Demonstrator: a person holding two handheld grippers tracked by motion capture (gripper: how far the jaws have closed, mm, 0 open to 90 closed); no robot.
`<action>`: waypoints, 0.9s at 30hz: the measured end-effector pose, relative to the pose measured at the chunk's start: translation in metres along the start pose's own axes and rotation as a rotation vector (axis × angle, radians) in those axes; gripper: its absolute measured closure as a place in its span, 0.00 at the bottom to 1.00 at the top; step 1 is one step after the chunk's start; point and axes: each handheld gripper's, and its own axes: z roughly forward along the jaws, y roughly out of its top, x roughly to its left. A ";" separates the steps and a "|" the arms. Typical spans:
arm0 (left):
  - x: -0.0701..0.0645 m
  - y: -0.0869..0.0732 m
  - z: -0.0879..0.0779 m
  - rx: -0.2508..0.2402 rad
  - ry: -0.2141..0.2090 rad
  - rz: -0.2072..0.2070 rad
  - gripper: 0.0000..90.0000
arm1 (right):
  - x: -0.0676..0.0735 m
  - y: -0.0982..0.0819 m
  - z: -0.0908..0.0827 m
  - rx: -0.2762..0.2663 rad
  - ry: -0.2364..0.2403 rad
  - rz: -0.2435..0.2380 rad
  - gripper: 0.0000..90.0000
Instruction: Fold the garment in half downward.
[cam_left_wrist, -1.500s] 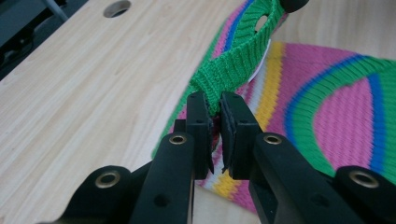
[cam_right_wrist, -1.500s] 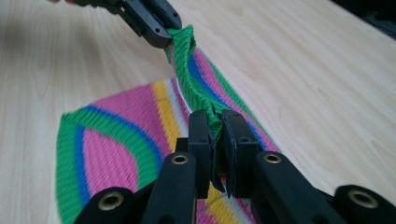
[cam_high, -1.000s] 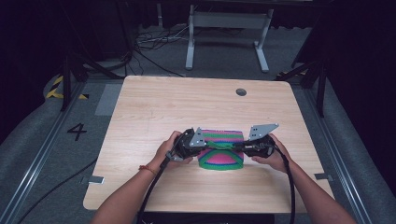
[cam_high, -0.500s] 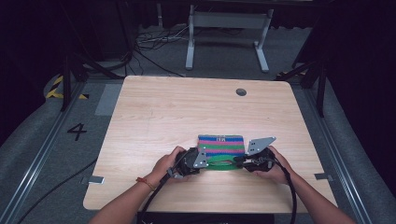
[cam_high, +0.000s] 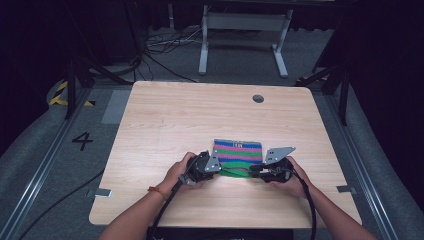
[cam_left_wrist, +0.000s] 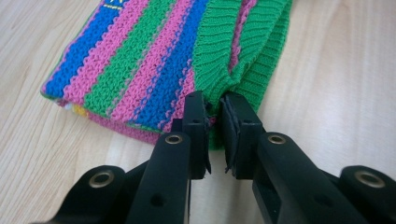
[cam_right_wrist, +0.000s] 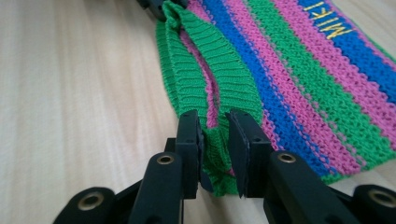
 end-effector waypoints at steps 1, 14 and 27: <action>0.002 -0.001 0.000 -0.002 -0.002 -0.006 0.89 | -0.002 0.000 0.001 -0.003 -0.008 0.000 0.83; 0.009 -0.003 0.000 -0.026 -0.006 -0.051 0.86 | -0.006 0.003 0.004 -0.015 -0.045 0.000 0.78; 0.004 -0.006 -0.034 -0.030 0.003 -0.065 0.74 | 0.000 0.008 -0.028 -0.031 -0.104 0.017 0.57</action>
